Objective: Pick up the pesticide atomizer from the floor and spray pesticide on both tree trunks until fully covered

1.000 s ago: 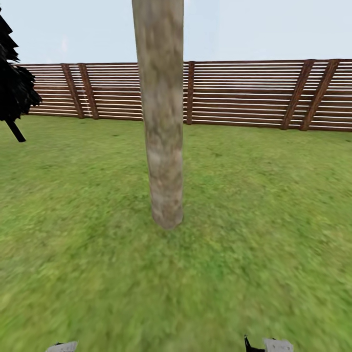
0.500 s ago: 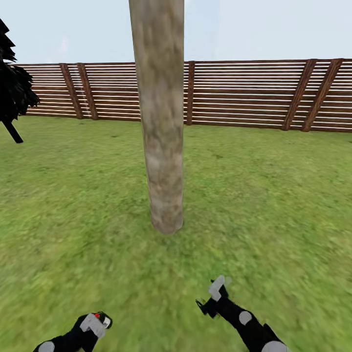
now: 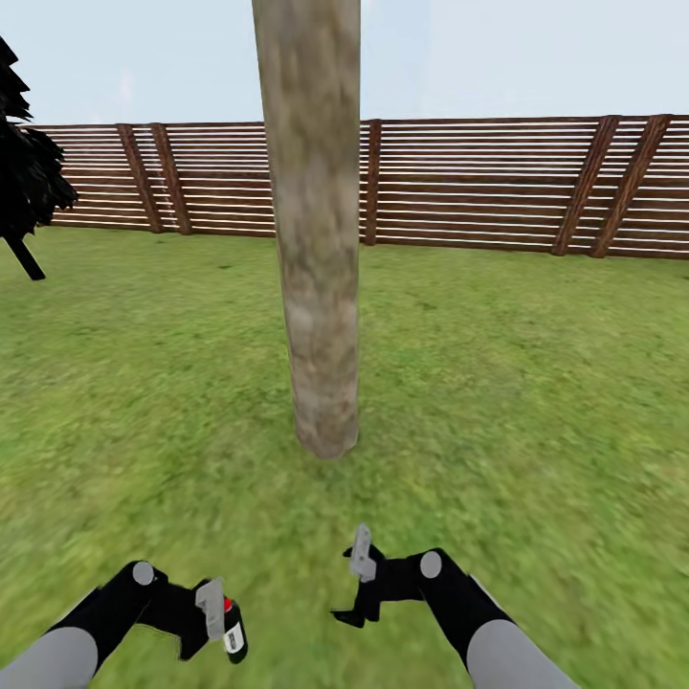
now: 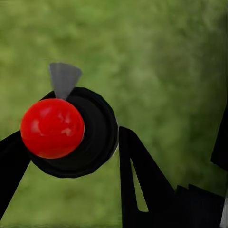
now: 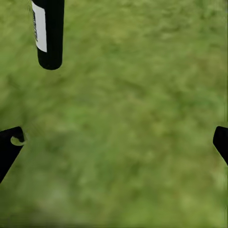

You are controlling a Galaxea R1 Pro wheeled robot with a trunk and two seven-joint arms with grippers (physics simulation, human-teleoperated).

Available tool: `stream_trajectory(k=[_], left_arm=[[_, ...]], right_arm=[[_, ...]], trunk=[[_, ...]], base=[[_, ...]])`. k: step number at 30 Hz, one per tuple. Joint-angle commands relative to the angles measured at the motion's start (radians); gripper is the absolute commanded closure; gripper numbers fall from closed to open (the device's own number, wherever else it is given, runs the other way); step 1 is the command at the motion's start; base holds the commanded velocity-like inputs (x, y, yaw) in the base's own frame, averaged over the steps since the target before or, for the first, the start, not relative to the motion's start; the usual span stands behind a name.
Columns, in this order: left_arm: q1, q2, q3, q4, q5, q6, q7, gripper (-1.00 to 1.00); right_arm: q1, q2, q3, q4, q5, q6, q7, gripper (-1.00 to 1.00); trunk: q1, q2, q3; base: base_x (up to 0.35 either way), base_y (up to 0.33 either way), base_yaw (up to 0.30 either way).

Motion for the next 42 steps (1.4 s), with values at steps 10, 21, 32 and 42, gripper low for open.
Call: stream_trajectory(k=[10,21,32,42], left_arm=[[-0.001,-0.096,-0.002,-0.036,-0.116,0.015,-0.019,1.0],[-0.002,-0.177,-0.001,-0.076,-0.232,0.08,-0.018,1.0],[-0.002,-0.219,-0.002,-0.079,-0.25,0.086,-0.013,1.0],[-0.001,-0.253,0.001,-0.079,-0.25,0.086,-0.005,1.0]], right_arm=[[0.0,0.001,0.004,0.007,0.006,-0.005,0.006,1.0],[-0.001,0.001,0.005,0.006,0.006,-0.006,0.093,1.0],[0.0,0.001,0.004,0.005,0.001,-0.008,0.094,1.0],[-0.001,0.001,0.005,0.005,0.001,-0.007,0.095,1.0]], trunk=[[0.0,0.0,-0.001],[0.0,0.0,-0.001],[0.0,0.0,-0.001],[0.0,0.0,-0.001]], base=[[0.0,0.0,0.0],[0.0,0.0,0.0],[0.0,0.0,0.0],[0.0,0.0,0.0]])
